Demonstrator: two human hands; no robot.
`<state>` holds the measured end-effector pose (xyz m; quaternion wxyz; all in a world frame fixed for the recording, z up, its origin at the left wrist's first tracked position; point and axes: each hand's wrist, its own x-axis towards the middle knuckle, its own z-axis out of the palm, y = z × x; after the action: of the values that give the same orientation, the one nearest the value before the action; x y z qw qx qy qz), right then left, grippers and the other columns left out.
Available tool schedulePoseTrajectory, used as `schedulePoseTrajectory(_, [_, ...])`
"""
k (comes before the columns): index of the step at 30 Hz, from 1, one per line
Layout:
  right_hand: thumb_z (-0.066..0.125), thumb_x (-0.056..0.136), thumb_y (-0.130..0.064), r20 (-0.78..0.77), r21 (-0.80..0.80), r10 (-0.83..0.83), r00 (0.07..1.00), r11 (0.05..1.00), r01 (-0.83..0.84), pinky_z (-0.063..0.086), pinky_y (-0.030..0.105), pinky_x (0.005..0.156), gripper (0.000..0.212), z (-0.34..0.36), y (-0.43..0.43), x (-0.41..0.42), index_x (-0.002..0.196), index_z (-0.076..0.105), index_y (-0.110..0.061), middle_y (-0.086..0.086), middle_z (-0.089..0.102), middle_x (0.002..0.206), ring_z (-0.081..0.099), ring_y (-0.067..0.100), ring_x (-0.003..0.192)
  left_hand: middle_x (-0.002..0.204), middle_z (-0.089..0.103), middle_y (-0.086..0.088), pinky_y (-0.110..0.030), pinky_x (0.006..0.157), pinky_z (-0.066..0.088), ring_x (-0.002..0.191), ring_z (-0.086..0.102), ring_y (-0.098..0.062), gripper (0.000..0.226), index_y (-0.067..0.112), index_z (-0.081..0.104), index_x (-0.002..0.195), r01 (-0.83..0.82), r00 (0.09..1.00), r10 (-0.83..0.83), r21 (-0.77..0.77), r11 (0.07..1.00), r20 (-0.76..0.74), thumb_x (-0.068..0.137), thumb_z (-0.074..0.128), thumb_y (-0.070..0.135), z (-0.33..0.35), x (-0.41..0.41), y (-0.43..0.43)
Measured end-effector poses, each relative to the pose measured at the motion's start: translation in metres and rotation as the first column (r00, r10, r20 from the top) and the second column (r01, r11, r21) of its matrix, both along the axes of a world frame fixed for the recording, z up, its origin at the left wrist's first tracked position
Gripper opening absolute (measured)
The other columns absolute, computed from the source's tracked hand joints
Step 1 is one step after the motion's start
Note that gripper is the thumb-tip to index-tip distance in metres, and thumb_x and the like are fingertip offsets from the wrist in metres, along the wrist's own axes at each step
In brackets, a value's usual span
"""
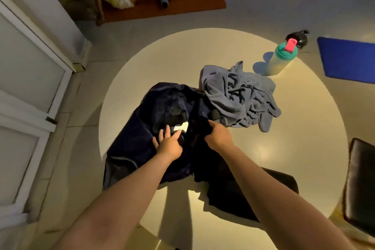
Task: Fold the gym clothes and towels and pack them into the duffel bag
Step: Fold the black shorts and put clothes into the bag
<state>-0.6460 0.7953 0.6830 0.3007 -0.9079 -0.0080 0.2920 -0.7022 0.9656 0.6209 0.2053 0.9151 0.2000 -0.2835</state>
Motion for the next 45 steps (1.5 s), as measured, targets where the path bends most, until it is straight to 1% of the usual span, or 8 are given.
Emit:
schedulePoseTrajectory(5, [0.056,0.08,0.0,-0.017,0.131,-0.07,0.997,0.989,0.072,0.056,0.034,0.082,0.067,-0.004,0.028,0.003,0.139,0.055,-0.031,-0.003,0.07,0.114,0.067,0.02,0.098,0.168,-0.007,-0.006,-0.04,0.125,0.005,0.154,-0.001,-0.03,0.067,0.014,0.013,0.16,0.042,0.963,-0.015,0.097,0.994,-0.269,0.101,0.044,0.02,-0.021,-0.008,0.011])
schedulePoseTrajectory(10, [0.049,0.087,-0.008,-0.031,-0.021,-0.032,0.999,0.999,0.032,0.05,0.046,0.099,0.067,-0.057,0.04,-0.024,0.15,0.04,-0.028,0.007,0.057,0.138,0.056,0.034,0.125,0.164,0.013,0.006,-0.045,0.116,0.028,0.143,0.024,-0.025,0.082,0.039,0.023,0.154,-0.008,0.992,-0.002,0.08,0.997,0.129,0.089,0.06,0.005,-0.048,-0.026,0.022])
schedulePoseTrajectory(18, [0.041,0.091,-0.001,0.021,-0.006,-0.136,0.991,0.991,0.136,0.048,0.047,0.099,0.07,-0.068,0.025,-0.04,0.153,0.034,-0.032,0.008,0.053,0.137,0.054,0.035,0.122,0.129,0.061,-0.003,-0.036,0.094,0.047,0.12,0.056,-0.027,0.061,0.025,0.059,0.134,-0.227,0.896,0.281,-0.188,0.956,0.345,0.086,0.046,-0.011,-0.037,-0.023,0.036])
schedulePoseTrajectory(23, [0.055,0.085,-0.002,-0.004,0.175,-0.236,0.972,0.957,0.233,0.047,0.036,0.102,0.076,-0.048,0.022,-0.039,0.153,0.037,-0.031,0.002,0.052,0.146,0.054,0.026,0.128,0.14,0.052,-0.007,-0.031,0.099,0.044,0.127,0.054,-0.027,0.057,0.027,0.045,0.148,-0.226,0.806,0.356,-0.31,0.924,0.473,0.099,0.05,-0.001,0.006,-0.028,0.041])
schedulePoseTrajectory(28, [0.059,0.089,-0.001,-0.021,0.358,-0.206,0.978,0.912,0.2,0.045,0.035,0.11,0.074,-0.022,0.031,-0.037,0.152,0.039,-0.033,-0.001,0.053,0.145,0.054,0.018,0.128,0.151,0.034,-0.004,-0.005,0.093,0.037,0.128,0.049,-0.017,0.07,0.033,0.038,0.152,-0.048,0.764,0.173,-0.213,0.976,0.621,0.097,0.046,-0.01,0.048,-0.039,0.04])
schedulePoseTrajectory(36, [0.04,0.096,-0.008,-0.042,-0.049,0.017,0.999,0.999,-0.02,0.044,0.045,0.102,0.06,-0.055,0.029,-0.051,0.15,0.042,-0.034,0.012,0.047,0.142,0.051,0.038,0.127,0.168,0.015,-0.002,-0.035,0.12,0.027,0.151,0.023,-0.029,0.06,0.017,0.056,0.143,-0.096,0.868,0.048,0.072,0.993,0.495,0.094,0.041,-0.014,0.051,-0.048,0.091])
schedulePoseTrajectory(41, [0.041,0.099,-0.012,-0.009,-0.108,-0.15,0.989,0.983,0.148,0.043,0.043,0.1,0.048,-0.059,0.03,-0.059,0.143,0.052,-0.026,0.014,0.048,0.141,0.05,0.039,0.124,0.167,0.012,-0.008,-0.048,0.118,0.025,0.145,0.026,-0.035,0.051,0.031,0.046,0.149,-0.021,0.994,-0.016,0.33,0.944,0.109,0.099,0.05,0.021,0.036,-0.044,0.127])
schedulePoseTrajectory(45, [0.049,0.088,-0.002,-0.053,-0.059,-0.154,0.987,0.987,0.151,0.049,0.042,0.096,0.059,-0.039,0.051,-0.045,0.141,0.057,-0.027,0.01,0.061,0.134,0.059,0.034,0.119,0.163,0.024,-0.013,-0.05,0.12,0.015,0.145,0.028,-0.035,0.045,0.027,0.057,0.134,0.048,0.987,-0.086,0.267,0.962,0.133,0.095,0.049,0.046,0.026,-0.023,0.117])
